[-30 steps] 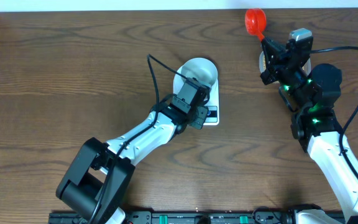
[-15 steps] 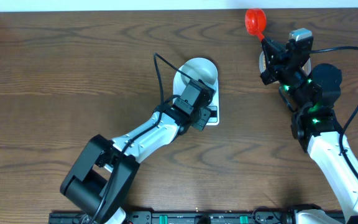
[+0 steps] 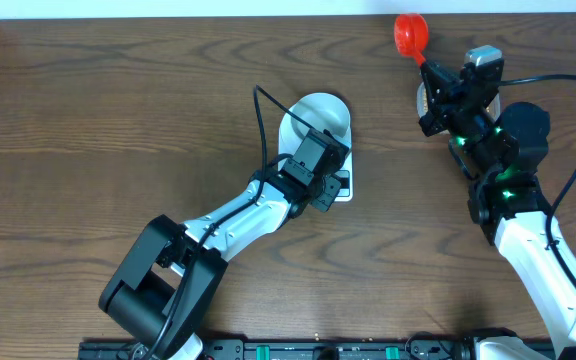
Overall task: Scoop item into bowl and weigh 50g on scale
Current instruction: 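Press the scale's button with the left gripper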
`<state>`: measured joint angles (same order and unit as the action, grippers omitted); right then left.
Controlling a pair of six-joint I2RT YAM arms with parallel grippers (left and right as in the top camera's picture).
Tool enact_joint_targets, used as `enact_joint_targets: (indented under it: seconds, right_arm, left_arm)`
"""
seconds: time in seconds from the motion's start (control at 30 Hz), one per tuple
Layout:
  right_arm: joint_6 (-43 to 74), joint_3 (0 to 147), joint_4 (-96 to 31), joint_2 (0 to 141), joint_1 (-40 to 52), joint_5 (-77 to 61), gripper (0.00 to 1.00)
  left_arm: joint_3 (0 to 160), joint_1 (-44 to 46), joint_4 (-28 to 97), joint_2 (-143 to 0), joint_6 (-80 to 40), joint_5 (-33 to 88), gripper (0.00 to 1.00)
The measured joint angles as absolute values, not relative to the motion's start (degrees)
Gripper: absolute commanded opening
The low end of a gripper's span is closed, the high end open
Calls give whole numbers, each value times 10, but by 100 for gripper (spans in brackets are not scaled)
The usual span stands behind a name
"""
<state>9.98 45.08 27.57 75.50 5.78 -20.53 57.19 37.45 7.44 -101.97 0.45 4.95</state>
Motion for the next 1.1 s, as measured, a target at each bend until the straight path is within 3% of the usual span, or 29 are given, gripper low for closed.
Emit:
enact_joint_targets:
  seconds: [1.1]
  right_arm:
    - [100,451,274,755,58,-205,1]
  left_arm:
    - [572,373,70,-1038,5,41,7]
